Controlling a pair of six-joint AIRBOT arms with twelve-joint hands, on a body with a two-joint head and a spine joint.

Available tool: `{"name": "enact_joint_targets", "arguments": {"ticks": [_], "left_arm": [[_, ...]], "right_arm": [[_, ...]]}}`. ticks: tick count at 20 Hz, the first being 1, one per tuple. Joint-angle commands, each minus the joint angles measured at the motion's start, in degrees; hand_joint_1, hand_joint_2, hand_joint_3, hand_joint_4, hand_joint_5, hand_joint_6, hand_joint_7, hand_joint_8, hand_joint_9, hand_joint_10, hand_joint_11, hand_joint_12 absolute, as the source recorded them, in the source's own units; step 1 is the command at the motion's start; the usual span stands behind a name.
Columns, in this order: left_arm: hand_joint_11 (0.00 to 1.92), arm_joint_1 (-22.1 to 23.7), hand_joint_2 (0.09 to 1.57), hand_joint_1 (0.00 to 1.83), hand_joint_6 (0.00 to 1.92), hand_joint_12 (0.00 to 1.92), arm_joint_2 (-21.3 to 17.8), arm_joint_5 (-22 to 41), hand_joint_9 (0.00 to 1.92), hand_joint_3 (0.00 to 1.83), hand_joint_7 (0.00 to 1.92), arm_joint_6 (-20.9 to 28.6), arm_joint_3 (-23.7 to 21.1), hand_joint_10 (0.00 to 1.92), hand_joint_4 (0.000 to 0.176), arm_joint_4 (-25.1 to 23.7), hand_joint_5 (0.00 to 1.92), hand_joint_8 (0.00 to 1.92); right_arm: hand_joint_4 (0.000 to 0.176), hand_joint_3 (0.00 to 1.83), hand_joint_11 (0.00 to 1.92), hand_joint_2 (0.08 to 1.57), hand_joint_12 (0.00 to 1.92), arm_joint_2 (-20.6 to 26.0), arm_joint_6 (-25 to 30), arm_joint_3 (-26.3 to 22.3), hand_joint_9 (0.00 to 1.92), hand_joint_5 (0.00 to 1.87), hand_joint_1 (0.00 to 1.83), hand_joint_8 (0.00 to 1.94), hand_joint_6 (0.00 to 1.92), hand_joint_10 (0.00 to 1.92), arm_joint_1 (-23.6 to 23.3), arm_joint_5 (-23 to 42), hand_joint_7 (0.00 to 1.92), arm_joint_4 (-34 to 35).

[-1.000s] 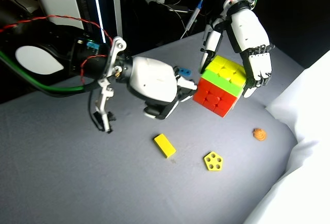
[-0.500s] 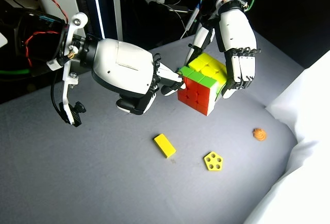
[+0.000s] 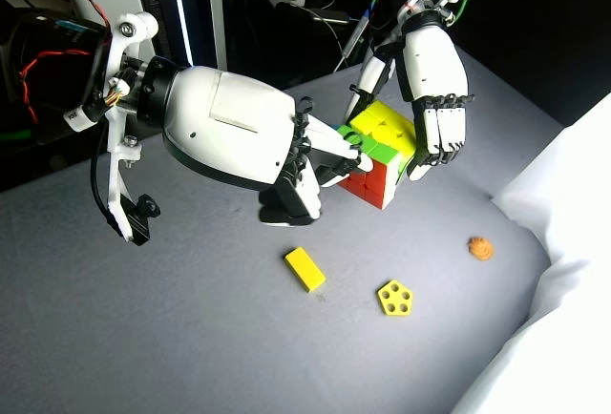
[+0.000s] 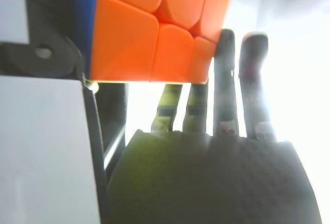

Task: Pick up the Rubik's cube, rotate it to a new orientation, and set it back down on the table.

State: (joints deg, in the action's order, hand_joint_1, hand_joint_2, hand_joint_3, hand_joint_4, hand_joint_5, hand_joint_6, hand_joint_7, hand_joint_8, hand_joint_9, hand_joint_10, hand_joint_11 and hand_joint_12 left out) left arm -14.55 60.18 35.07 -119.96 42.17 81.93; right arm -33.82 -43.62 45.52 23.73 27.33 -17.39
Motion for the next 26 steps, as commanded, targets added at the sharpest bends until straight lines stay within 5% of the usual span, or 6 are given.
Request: {"name": "enact_joint_targets", "arguments": {"ticks": [1,4,8,13,24,26], "left_arm": [[0.24,0.13,1.44,0.95,1.78,1.92,-0.50,0.94,0.28,0.00,0.39,1.53,0.30,1.86,0.002,-4.24,0.42,1.90],[0.24,-3.23,1.39,0.89,1.72,1.90,-0.33,0.92,0.27,0.00,0.15,5.17,0.80,1.87,0.000,-8.13,0.51,1.91],[0.25,-9.01,1.36,0.94,1.66,1.88,-0.30,0.92,0.30,0.00,0.20,12.92,1.56,1.84,0.000,-15.12,0.55,1.91],[0.24,-12.65,1.37,0.92,1.69,1.89,0.10,1.08,0.29,0.00,0.17,17.52,2.62,1.85,0.000,-20.07,0.52,1.89],[0.16,-15.93,1.38,0.84,1.70,1.91,2.14,2.72,0.22,0.00,0.13,20.62,4.21,1.76,0.025,-23.13,0.51,1.73],[0.11,-16.07,1.24,0.86,1.03,1.78,2.13,2.75,0.23,0.00,0.18,20.62,4.20,1.47,0.000,-23.17,0.19,1.24]], "right_arm": [[0.000,0.00,0.31,1.23,1.92,0.13,0.21,0.27,0.37,0.25,0.23,1.39,0.01,1.84,-0.85,5.92,0.40,1.37],[0.000,0.00,0.01,1.24,1.79,-0.07,0.26,0.32,0.25,0.24,0.15,0.44,0.01,1.11,-1.32,4.93,0.40,1.39],[0.000,0.01,0.00,1.27,0.50,-0.14,0.26,0.34,0.06,0.16,0.03,0.00,0.02,0.15,-1.32,4.75,0.16,1.39],[0.000,0.00,0.00,1.26,0.02,-0.26,0.25,0.34,0.02,0.08,0.10,0.00,0.00,0.02,-1.33,4.72,0.05,1.38],[0.000,0.00,0.00,1.25,0.00,-0.70,0.25,0.39,0.03,0.09,0.12,0.01,0.01,0.01,-2.09,4.73,0.08,1.38],[0.000,0.00,0.02,1.25,0.01,-0.81,0.25,0.39,0.04,0.11,0.10,0.01,0.02,0.01,-2.23,4.73,0.10,1.38]]}}
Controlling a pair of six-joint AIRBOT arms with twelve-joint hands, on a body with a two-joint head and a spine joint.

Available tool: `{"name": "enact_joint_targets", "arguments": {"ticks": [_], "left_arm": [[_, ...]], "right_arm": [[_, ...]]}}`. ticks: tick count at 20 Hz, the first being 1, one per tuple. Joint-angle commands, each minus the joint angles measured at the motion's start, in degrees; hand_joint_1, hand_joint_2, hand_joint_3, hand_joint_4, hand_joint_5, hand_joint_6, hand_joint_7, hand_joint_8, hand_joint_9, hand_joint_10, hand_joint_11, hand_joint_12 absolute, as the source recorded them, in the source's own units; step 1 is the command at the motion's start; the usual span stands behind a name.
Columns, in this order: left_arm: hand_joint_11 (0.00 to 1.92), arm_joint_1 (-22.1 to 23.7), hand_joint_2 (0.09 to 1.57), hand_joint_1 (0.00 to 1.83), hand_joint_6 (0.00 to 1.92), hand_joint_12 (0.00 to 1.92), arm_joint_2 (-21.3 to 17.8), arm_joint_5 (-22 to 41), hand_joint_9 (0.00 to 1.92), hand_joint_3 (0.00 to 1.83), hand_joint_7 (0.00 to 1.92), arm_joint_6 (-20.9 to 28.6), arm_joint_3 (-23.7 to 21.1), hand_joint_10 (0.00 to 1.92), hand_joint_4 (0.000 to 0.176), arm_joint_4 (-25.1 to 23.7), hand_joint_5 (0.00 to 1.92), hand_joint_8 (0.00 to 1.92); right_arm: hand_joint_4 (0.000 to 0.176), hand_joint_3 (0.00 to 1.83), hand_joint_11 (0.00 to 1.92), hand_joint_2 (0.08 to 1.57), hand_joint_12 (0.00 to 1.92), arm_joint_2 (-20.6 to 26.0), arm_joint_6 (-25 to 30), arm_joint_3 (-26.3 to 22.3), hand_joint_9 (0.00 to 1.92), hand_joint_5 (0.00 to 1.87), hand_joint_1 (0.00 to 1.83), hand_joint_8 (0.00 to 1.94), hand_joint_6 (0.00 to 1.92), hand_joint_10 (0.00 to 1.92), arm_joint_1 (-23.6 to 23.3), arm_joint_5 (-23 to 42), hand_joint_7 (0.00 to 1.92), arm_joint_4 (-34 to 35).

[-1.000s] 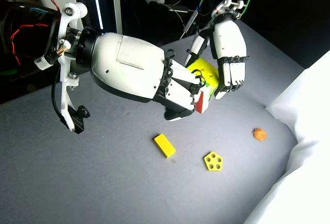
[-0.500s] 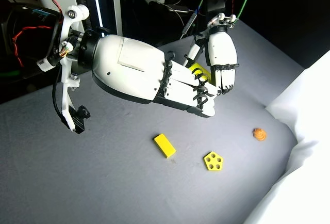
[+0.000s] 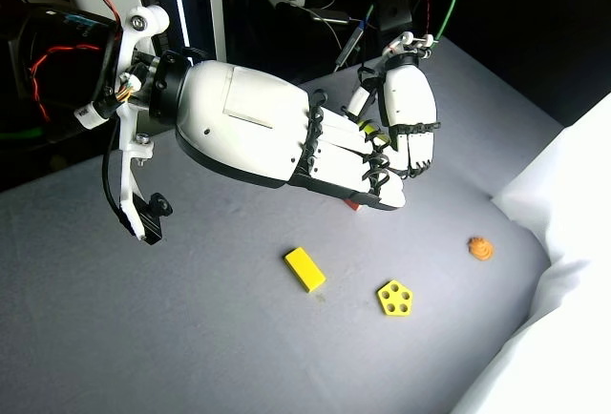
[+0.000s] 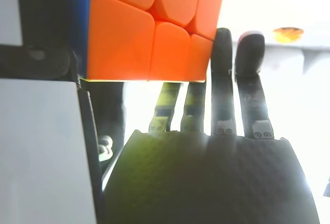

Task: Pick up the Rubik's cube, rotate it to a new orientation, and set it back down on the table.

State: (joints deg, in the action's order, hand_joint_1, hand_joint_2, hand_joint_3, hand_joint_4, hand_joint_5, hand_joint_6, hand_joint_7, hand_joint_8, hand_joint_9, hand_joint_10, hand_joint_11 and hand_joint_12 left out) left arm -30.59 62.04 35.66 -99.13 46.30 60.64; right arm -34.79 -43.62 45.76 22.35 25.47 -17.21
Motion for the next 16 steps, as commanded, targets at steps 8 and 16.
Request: {"name": "enact_joint_targets", "arguments": {"ticks": [8,16], "left_arm": [[0.00,-0.58,0.87,0.65,0.00,0.41,0.26,2.44,0.03,0.00,0.00,-0.21,-0.41,0.01,0.070,-1.89,0.00,0.00],[0.00,1.32,0.84,0.54,0.00,0.00,-1.26,2.59,0.00,0.00,0.00,-0.98,-2.27,0.00,0.079,-1.34,0.00,0.00]], "right_arm": [[0.000,0.00,0.00,1.24,0.15,-0.11,0.25,0.37,0.08,0.12,0.11,0.00,0.00,0.00,-1.25,6.59,0.13,1.20],[0.000,0.00,0.00,1.25,0.28,-0.59,0.25,1.00,0.11,0.14,0.07,0.00,0.00,0.01,-1.53,6.60,0.15,1.21]]}}
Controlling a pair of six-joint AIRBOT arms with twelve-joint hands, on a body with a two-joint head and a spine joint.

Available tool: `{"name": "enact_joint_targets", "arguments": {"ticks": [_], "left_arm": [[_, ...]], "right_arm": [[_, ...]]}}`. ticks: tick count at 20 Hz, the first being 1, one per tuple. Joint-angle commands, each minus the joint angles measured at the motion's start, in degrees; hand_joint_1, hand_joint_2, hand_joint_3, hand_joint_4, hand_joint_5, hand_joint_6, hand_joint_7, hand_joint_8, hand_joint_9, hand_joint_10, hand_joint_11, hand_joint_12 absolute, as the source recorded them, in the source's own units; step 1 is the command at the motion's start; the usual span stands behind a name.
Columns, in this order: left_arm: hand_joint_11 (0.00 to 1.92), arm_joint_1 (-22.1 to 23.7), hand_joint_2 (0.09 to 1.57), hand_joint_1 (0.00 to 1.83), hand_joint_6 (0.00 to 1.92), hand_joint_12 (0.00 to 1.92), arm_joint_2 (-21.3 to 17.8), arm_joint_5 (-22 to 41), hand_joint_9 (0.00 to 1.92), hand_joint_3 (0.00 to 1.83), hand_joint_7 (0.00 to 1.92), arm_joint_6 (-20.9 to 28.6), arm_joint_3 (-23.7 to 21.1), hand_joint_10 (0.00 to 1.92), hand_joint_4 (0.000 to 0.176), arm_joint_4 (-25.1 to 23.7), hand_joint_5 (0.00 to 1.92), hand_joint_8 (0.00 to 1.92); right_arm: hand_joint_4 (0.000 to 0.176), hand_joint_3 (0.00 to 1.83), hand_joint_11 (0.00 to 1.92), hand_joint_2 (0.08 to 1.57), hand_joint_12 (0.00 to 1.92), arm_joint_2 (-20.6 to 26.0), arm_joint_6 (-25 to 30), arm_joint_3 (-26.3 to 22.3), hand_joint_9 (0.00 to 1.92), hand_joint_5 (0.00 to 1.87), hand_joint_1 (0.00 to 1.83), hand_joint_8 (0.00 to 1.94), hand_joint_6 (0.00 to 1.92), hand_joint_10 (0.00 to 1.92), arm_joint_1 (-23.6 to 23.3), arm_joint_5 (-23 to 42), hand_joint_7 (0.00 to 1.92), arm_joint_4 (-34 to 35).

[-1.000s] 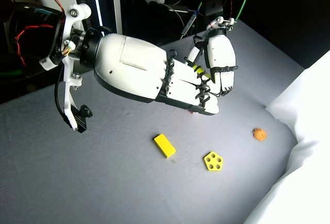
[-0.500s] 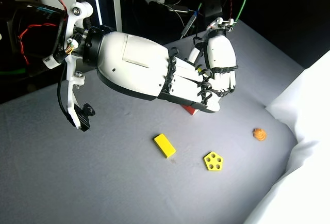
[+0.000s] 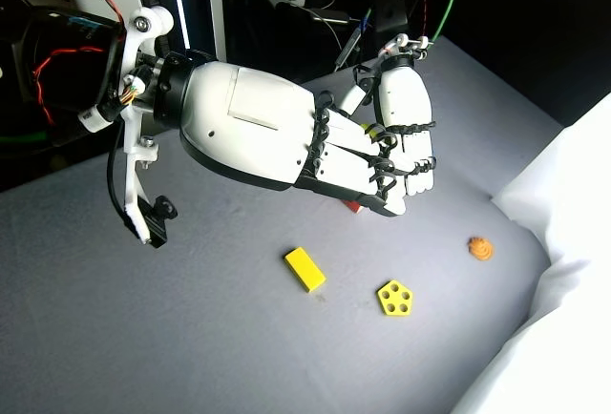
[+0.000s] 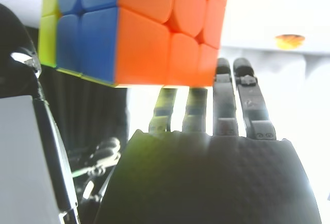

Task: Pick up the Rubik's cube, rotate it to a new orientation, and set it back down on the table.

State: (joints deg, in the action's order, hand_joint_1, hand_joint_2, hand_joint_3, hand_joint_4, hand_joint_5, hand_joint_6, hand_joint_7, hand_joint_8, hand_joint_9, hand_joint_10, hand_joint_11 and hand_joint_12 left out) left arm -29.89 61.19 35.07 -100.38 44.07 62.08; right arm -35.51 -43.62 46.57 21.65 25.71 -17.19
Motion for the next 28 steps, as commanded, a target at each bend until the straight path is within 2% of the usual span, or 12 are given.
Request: {"name": "enact_joint_targets", "arguments": {"ticks": [1,8,13,15,17,18,19,20,21,22,23,28], "left_arm": [[0.00,1.57,0.84,0.54,0.00,0.00,-0.91,3.18,0.00,0.00,0.00,-0.96,-0.52,0.00,0.076,-2.07,0.00,0.00],[0.07,10.15,0.87,0.52,0.00,0.03,-5.88,0.32,0.00,0.01,0.00,-11.66,-4.89,0.00,0.053,5.31,0.00,0.00],[0.00,16.24,0.93,0.47,0.03,0.81,-8.53,-5.17,0.21,0.01,0.21,-18.79,-6.43,0.04,0.035,10.44,0.15,0.03],[0.00,17.34,0.99,0.40,0.02,1.03,-8.84,-6.32,0.33,0.01,0.33,-19.08,-6.96,0.06,0.030,10.37,0.24,0.02],[0.00,18.44,1.00,0.41,0.02,1.17,-8.84,-6.34,0.42,0.00,0.40,-19.20,-7.55,0.09,0.030,10.10,0.30,0.02],[0.07,18.68,1.02,0.41,0.06,1.37,-8.84,-6.31,0.64,0.00,0.60,-19.29,-7.59,0.22,0.014,10.10,0.43,0.10],[0.07,18.92,1.02,0.41,0.06,1.37,-8.84,-6.28,0.64,0.00,0.60,-19.39,-7.61,0.22,0.014,10.10,0.43,0.10],[0.27,19.13,1.08,0.32,0.61,1.46,-8.84,-6.28,0.63,0.01,0.62,-19.55,-7.59,0.87,0.000,9.91,0.55,0.75],[0.33,19.24,1.11,0.30,1.12,1.57,-8.84,-6.28,0.53,0.00,0.54,-19.58,-7.58,1.39,0.000,9.78,0.53,1.31],[0.37,19.40,1.13,0.29,1.21,1.70,-8.84,-6.28,0.58,0.00,0.62,-19.67,-7.59,1.57,0.000,9.66,0.61,1.47],[0.50,19.63,1.15,0.26,1.52,1.88,-8.82,-6.28,0.69,0.00,0.76,-19.74,-7.59,1.75,0.000,9.66,0.65,1.63],[0.59,20.93,1.16,0.26,1.74,1.92,-9.39,-6.30,0.79,0.00,0.85,-20.28,-7.51,1.92,0.000,9.66,0.62,1.80]], "right_arm": [[0.000,0.00,0.00,1.25,0.23,0.11,0.25,0.19,0.10,0.13,0.08,0.00,0.00,0.00,-0.85,6.36,0.14,1.19],[0.000,0.00,0.00,1.25,0.18,0.09,0.25,0.20,0.08,0.09,0.10,0.00,0.01,0.00,-0.85,6.37,0.10,1.19],[0.000,0.00,0.00,1.26,0.36,0.09,0.25,0.25,0.15,0.16,0.06,0.02,0.02,0.02,-0.93,6.41,0.22,1.44],[0.000,0.00,0.00,1.24,0.64,0.09,0.25,0.36,0.24,0.22,0.12,0.03,0.04,0.05,-0.93,6.77,0.31,1.45],[0.000,0.00,0.00,1.24,0.70,0.04,0.25,0.61,0.25,0.25,0.13,0.02,0.04,0.05,-0.93,6.84,0.33,1.70],[0.000,0.00,0.00,1.25,0.96,0.04,0.25,0.71,0.35,0.31,0.12,0.02,0.05,0.16,-0.96,6.84,0.42,1.95],[0.000,0.00,0.00,1.25,0.96,0.04,0.25,0.88,0.35,0.31,0.12,0.02,0.05,0.16,-0.96,6.84,0.42,2.31],[0.000,0.00,0.00,1.25,1.53,0.02,0.25,1.06,0.40,0.41,0.18,0.56,0.33,0.93,-0.95,6.84,0.53,2.88],[0.000,0.00,0.08,1.25,1.87,-0.02,0.25,1.16,0.36,0.36,0.19,1.14,0.88,1.47,-0.95,6.84,0.46,3.20],[0.000,0.00,0.27,1.25,1.92,-0.09,0.26,1.30,0.44,0.42,0.22,1.35,1.11,1.66,-0.97,6.84,0.52,3.71],[0.000,0.00,0.48,1.27,1.92,-0.13,0.27,1.36,0.57,0.52,0.22,1.62,1.45,1.85,-0.97,6.86,0.66,3.81],[0.000,0.00,0.72,1.28,1.92,-0.19,0.01,1.49,0.79,0.71,0.22,1.91,1.66,1.92,-0.98,7.26,0.78,3.78]]}}
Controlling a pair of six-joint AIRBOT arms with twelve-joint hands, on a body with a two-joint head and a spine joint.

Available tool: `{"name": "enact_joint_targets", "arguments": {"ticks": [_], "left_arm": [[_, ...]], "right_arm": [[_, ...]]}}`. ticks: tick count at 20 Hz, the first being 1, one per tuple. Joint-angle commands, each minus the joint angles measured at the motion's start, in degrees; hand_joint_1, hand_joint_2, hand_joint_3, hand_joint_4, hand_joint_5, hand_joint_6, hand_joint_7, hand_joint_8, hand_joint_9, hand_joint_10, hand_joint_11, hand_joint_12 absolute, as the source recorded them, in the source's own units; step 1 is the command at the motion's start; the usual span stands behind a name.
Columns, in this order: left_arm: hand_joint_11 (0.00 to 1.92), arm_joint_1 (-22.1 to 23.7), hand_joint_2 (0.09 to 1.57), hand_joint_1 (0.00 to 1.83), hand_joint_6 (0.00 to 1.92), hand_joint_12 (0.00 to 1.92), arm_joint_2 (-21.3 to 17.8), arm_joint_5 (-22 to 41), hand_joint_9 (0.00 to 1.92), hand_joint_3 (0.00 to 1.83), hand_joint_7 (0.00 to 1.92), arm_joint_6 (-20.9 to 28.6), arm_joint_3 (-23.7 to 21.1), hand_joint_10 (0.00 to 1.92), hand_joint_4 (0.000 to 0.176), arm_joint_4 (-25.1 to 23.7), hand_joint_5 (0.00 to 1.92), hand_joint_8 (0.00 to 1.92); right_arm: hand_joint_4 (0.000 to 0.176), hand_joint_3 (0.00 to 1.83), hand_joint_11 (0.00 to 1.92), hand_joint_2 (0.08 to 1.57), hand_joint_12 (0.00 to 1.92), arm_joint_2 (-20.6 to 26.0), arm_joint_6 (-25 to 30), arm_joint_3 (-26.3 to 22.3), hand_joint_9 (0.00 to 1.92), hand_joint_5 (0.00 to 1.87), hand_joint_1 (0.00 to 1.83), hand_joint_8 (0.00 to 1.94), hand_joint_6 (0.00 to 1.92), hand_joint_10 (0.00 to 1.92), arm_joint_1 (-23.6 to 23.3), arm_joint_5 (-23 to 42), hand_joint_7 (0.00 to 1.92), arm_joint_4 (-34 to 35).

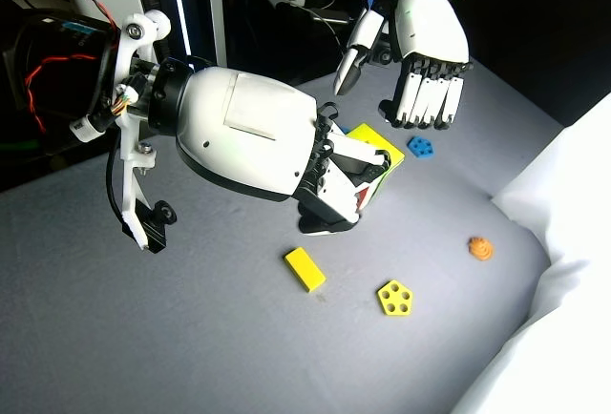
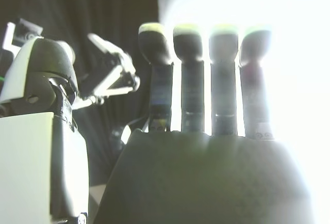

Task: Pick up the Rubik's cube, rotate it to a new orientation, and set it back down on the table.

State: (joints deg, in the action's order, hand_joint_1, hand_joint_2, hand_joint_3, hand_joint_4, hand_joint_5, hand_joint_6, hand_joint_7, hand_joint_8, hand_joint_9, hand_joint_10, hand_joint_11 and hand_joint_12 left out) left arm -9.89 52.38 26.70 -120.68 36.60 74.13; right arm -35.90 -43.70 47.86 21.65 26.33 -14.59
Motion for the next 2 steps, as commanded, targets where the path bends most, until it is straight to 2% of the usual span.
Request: {"name": "enact_joint_targets", "arguments": {"ticks": [1,2], "left_arm": [[0.61,1.06,1.15,0.27,1.74,1.92,-0.81,2.07,0.81,0.00,0.85,-0.01,-0.05,1.92,0.000,-2.38,0.62,1.81],[0.60,1.15,1.15,0.28,1.73,1.92,-1.01,2.06,0.81,0.00,0.85,-0.08,-0.07,1.92,0.000,-2.38,0.62,1.80]], "right_arm": [[0.000,0.00,0.68,1.28,1.92,0.19,-0.54,0.20,0.76,0.72,0.22,1.88,1.64,1.92,-0.98,6.65,0.77,1.19],[0.000,0.00,0.65,1.29,1.92,0.18,-1.42,0.20,0.72,0.71,0.19,1.86,1.64,1.92,-0.99,6.65,0.75,1.19]]}}
